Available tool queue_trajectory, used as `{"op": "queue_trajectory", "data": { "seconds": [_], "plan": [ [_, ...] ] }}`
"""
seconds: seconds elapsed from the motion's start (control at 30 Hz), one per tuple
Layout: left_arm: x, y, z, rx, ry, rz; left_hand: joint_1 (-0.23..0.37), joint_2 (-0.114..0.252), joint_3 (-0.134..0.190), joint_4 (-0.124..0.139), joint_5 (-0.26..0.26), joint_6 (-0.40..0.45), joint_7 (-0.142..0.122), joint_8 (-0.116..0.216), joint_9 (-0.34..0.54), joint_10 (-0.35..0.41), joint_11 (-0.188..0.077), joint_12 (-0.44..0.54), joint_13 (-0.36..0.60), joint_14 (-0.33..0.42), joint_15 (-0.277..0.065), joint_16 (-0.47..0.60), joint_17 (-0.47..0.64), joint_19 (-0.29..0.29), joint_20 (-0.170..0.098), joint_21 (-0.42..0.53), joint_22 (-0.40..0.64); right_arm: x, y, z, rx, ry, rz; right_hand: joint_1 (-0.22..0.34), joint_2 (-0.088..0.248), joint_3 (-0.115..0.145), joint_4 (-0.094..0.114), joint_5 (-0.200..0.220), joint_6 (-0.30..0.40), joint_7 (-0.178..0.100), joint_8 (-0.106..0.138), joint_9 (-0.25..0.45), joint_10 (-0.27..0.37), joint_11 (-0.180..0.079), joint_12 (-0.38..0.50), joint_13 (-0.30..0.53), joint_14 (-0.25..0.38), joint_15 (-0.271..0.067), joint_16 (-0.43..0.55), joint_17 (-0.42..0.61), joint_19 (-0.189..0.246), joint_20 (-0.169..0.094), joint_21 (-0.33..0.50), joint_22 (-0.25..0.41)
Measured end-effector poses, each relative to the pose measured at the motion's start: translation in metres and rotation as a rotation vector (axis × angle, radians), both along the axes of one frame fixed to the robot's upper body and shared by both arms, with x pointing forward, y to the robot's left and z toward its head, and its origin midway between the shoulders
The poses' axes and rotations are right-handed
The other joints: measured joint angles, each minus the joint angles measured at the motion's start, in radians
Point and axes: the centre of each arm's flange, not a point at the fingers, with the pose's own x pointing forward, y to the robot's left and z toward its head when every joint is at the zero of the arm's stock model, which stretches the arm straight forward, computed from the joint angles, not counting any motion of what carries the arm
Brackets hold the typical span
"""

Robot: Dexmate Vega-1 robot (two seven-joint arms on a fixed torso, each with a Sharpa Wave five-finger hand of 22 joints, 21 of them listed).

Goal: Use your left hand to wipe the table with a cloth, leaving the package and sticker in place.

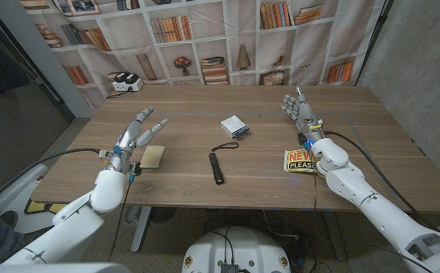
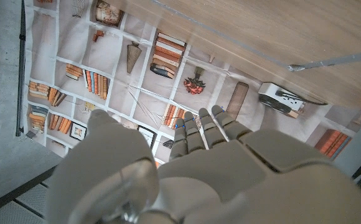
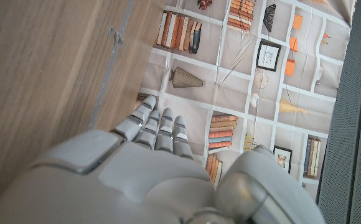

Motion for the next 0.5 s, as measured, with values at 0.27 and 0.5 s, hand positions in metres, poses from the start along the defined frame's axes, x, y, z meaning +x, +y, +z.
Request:
{"op": "queue_trajectory", "data": {
  "seconds": [0.27, 0.5],
  "plan": [
    [-0.009, -0.006, 0.001, 0.031, -0.013, 0.037, 0.066, -0.005, 0.011, -0.034, 0.000, 0.034, -0.005, 0.004, 0.000, 0.038, -0.008, 0.000, 0.000, 0.046, -0.002, 0.000, 0.000, 0.039, -0.003, 0.008, 0.000, 0.001, 0.001, -0.001, 0.001, 0.008, 0.003, 0.000, 0.000, 0.000, 0.000, 0.000, 0.000, 0.000, 0.000, 0.000, 0.000, 0.000, 0.000, 0.000, 0.001, 0.002, 0.000, 0.000, 0.005, 0.005, 0.000, 0.000],
    [-0.015, 0.000, -0.001, 0.097, 0.002, 0.156, 0.104, -0.012, 0.012, -0.056, 0.000, 0.065, -0.008, 0.004, 0.000, 0.073, -0.019, 0.000, 0.000, 0.077, -0.002, 0.009, 0.000, 0.068, -0.003, 0.009, 0.000, 0.004, 0.003, -0.002, -0.003, 0.018, 0.008, 0.004, 0.004, 0.000, 0.000, 0.000, 0.000, 0.000, 0.000, 0.000, 0.000, 0.000, 0.000, 0.000, 0.001, 0.002, 0.000, 0.000, 0.005, 0.005, 0.000, 0.000]
  ]
}}
